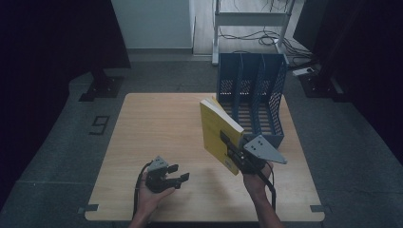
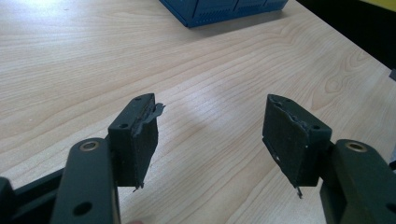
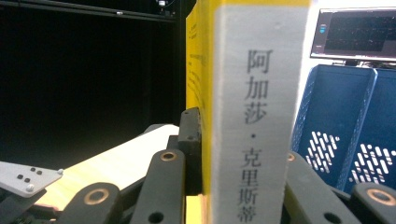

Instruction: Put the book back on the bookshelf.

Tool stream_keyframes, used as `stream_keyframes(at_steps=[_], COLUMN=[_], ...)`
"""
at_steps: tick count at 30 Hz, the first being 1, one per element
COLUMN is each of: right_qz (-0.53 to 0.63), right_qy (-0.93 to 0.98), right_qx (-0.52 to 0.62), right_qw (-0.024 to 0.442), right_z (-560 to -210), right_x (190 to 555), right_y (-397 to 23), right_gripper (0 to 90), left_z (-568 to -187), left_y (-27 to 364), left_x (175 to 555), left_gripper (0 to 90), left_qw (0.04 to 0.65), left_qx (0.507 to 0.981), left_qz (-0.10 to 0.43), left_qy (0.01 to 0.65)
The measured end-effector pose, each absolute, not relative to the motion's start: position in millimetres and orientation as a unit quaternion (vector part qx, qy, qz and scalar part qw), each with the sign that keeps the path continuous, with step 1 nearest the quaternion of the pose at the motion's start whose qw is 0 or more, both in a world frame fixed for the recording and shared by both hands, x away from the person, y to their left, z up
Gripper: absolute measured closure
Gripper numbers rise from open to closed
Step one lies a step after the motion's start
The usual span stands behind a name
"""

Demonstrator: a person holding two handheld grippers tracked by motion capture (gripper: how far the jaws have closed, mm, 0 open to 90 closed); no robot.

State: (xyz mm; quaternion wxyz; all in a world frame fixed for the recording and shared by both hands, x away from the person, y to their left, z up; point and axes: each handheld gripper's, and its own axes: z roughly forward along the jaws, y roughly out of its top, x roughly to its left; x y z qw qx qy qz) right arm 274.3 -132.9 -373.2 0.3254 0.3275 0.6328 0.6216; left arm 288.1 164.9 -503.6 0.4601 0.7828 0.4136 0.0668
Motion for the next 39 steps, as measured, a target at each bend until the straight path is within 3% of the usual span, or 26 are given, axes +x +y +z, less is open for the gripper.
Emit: stream_keyframes(at_steps=[39], right_qz=[0.618], right_qy=[0.599], right_qx=[0.362], right_qw=[0.359], right_z=[-353.1], right_x=[309.4], right_y=[-142.4], right_gripper=[74.4], left_z=[-504.4], left_y=[167.4], left_x=[290.0], left_gripper=[35.2], left_qw=[0.455], left_qx=[0.783], left_qz=[0.058], left_qy=[0.420])
